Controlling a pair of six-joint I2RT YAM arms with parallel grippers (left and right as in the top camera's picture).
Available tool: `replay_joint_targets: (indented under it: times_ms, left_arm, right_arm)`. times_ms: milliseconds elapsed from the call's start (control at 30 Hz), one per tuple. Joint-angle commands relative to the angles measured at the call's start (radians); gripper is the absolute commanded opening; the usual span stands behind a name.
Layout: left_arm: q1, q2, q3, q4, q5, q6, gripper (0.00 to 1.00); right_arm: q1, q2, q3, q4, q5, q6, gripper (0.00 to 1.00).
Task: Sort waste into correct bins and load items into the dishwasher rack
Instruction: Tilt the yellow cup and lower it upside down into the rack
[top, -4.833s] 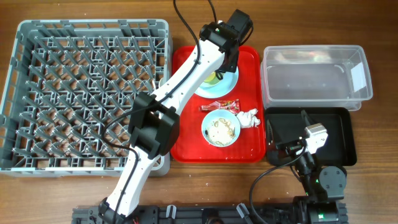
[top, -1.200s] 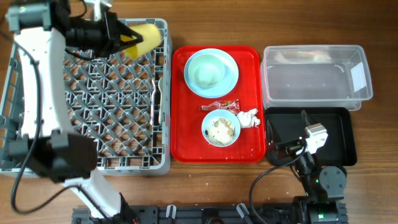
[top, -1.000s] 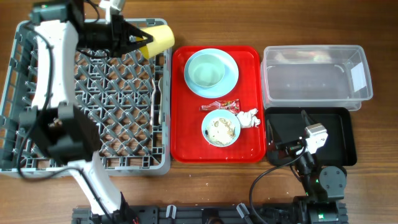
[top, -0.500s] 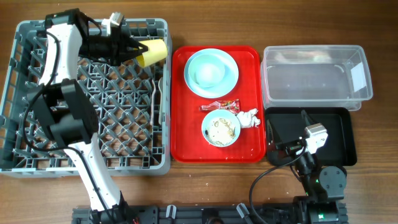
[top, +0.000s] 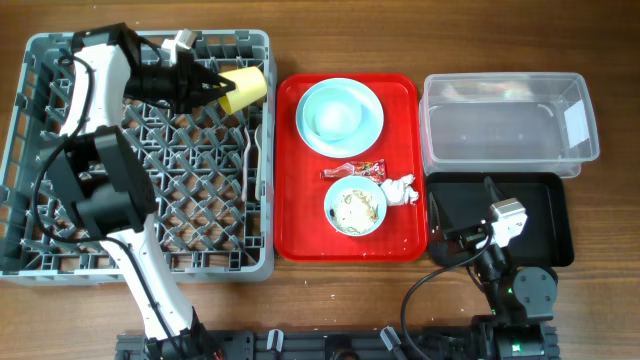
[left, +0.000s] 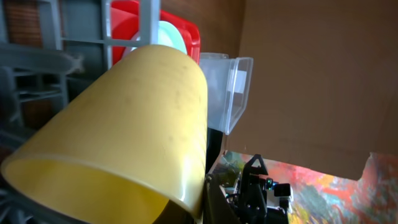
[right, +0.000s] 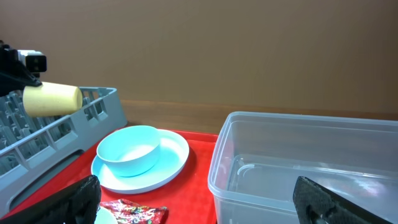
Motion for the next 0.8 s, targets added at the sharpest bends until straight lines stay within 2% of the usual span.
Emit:
replay_joint_targets:
  times_ms: [0,67,133,167,200,467,767]
  left_arm:
    - [0.047,0.015,-0.035,-0.018,-0.216,-0.031,0.11]
    - [0.068,0.015,-0.035,-0.037,-0.243,-0.031,0.15]
    - [0.085,0.015,-0.035,-0.055,-0.28,-0.031,0.35]
    - [0.087,0.015,-0.035,-0.059,-0.296,-0.031,0.54]
    - [0.089,0.015,-0.034,-0.066,-0.32,-0.031,1.0]
    - [0.093,-0.088,-0.006,-0.105,-0.354,-0.039,1.0]
    - [0.072,-0.409,0.015,-0.102,-0.681,-0.303,1.0]
  right_arm:
    - [0.006,0.002,-0.001,0.005,-0.002,-0.003,1.0]
    - [0.006,0.002,-0.001,0.005,-0.002,-0.003,1.0]
    - [0.006,0.002,-0.001,0.005,-0.002,-0.003,1.0]
    - [0.006,0.002,-0.001,0.005,-0.002,-0.003,1.0]
    - [0.006,0.002,-0.001,0.005,-0.002,-0.003,1.0]
    - [0.006,0.002,-0.001,0.005,-0.002,-0.003,1.0]
    - [0.006,0.002,-0.001,0.005,-0.002,-0.003,1.0]
